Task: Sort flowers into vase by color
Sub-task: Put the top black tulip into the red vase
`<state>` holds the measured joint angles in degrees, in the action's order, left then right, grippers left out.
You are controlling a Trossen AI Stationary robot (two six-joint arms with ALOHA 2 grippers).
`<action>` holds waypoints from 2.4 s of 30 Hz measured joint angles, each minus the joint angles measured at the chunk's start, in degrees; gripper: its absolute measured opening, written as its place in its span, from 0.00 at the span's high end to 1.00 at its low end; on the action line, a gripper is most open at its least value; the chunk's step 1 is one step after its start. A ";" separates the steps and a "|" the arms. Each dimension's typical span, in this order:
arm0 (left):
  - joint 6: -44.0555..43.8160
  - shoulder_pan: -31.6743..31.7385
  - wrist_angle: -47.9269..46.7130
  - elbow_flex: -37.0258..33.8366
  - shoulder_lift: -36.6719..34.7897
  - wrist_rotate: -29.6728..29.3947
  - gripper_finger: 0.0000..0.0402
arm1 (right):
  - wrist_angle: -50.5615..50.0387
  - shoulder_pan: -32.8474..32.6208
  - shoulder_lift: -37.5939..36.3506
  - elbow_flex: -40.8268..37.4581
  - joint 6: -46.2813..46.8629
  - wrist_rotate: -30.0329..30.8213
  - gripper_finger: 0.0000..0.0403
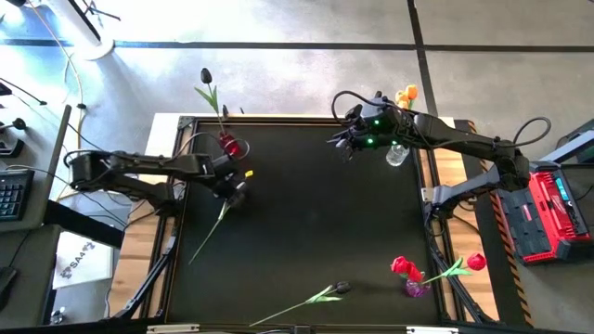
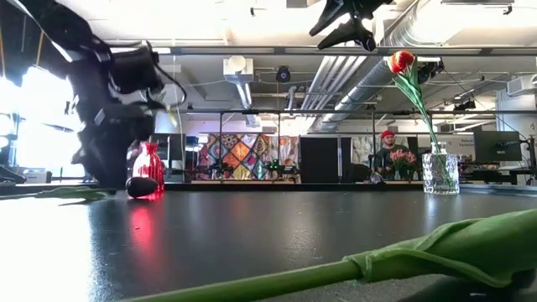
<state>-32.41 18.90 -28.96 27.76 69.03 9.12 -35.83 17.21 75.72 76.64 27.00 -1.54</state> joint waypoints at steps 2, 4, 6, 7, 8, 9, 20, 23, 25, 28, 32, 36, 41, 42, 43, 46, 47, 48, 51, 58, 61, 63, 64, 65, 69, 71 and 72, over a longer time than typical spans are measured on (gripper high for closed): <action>-0.06 0.00 0.63 -0.48 2.03 1.39 0.61 | 0.00 0.00 0.00 0.01 0.00 0.00 0.64; -0.48 0.06 1.03 -0.58 3.27 1.85 0.63 | 0.00 0.00 0.00 0.00 0.00 0.00 0.64; -0.52 0.04 1.02 -0.51 3.98 1.67 0.66 | 0.00 0.00 0.00 0.02 -0.02 0.02 0.64; -0.88 0.04 1.06 -0.52 4.04 1.47 0.69 | 0.01 0.03 0.00 0.02 -0.01 0.03 0.64; -1.33 0.07 1.26 -0.55 3.96 1.27 0.73 | 0.02 0.07 0.00 0.02 -0.02 0.02 0.64; -1.44 0.09 1.30 -0.61 3.76 1.06 0.77 | 0.00 0.07 0.01 0.02 -0.02 0.02 0.64; -1.42 0.20 1.74 3.21 -1.49 2.59 0.99 | -0.06 0.07 0.00 0.02 -0.37 1.14 0.64; -1.40 0.89 2.03 5.80 -4.72 2.55 0.99 | -0.20 0.07 0.00 0.02 -0.46 2.20 0.64; -0.99 2.33 1.89 7.99 -7.26 1.17 1.00 | -0.20 0.07 0.01 0.02 -0.48 2.85 0.64; 1.45 5.62 2.17 11.68 -11.49 -2.43 1.00 | -0.18 0.07 0.02 0.02 -0.52 2.96 0.64; 5.84 11.90 3.25 16.31 -15.56 -5.36 1.00 | -0.13 0.48 0.01 0.02 -1.36 3.35 0.64; 11.05 17.94 6.82 20.42 -17.41 -5.59 1.00 | 0.04 1.13 0.00 0.02 -1.36 3.52 0.64; 18.89 22.68 12.38 25.05 -17.63 -9.46 1.00 | 0.04 1.18 0.02 0.02 -1.34 3.67 0.64; 20.58 23.41 13.46 25.59 -17.64 -10.90 1.00 | 0.04 1.18 0.01 0.02 -1.29 3.67 0.64; 22.02 24.06 14.43 26.06 -17.64 -12.49 1.00 | 0.02 1.18 0.01 0.02 -1.13 3.68 0.64; 25.06 25.73 17.31 26.56 -17.64 -16.62 1.00 | -0.05 1.18 0.02 0.02 -1.09 3.71 0.64; 25.69 26.19 18.27 26.56 -17.62 -17.96 1.00 | -0.22 1.15 0.02 0.04 -1.02 3.80 0.64; 26.33 26.56 19.27 26.56 -17.62 -19.14 1.00 | -0.45 1.14 0.02 0.04 -0.81 3.87 0.64; 28.89 27.36 23.07 26.56 -17.62 -20.40 1.00 | -1.31 1.14 0.02 0.04 -0.02 4.09 0.64; 33.53 29.30 24.43 26.37 -17.01 -22.19 1.00 | -1.68 1.14 0.02 0.04 -0.02 4.52 0.64; 32.33 29.88 24.13 24.67 -16.76 -22.29 1.00 | -1.68 1.14 0.02 0.04 -0.01 4.54 0.64; 32.18 30.01 24.48 23.35 -16.79 -22.62 1.00 | -1.68 1.14 0.01 0.04 -0.01 4.55 0.64; 32.17 30.03 24.76 22.57 -16.81 -23.18 1.00 | -1.68 1.14 0.02 0.04 -0.02 4.55 0.64; 32.05 30.08 25.10 21.72 -16.81 -23.43 1.00 | -1.68 1.14 0.02 0.04 0.00 4.55 0.64; 31.50 30.50 25.59 19.43 -16.75 -23.43 1.00 | -1.68 1.14 0.02 0.04 0.00 4.55 0.64; 30.19 30.73 25.78 18.84 -16.81 -23.42 0.99 | -1.68 1.14 0.02 0.04 0.10 4.55 0.64; 29.55 30.74 25.33 18.73 -16.81 -23.42 0.97 | -1.66 1.14 0.02 0.04 0.17 4.53 0.64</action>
<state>-2.86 49.63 -3.63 46.50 52.23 -14.30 -37.50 18.35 75.74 76.69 27.18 2.99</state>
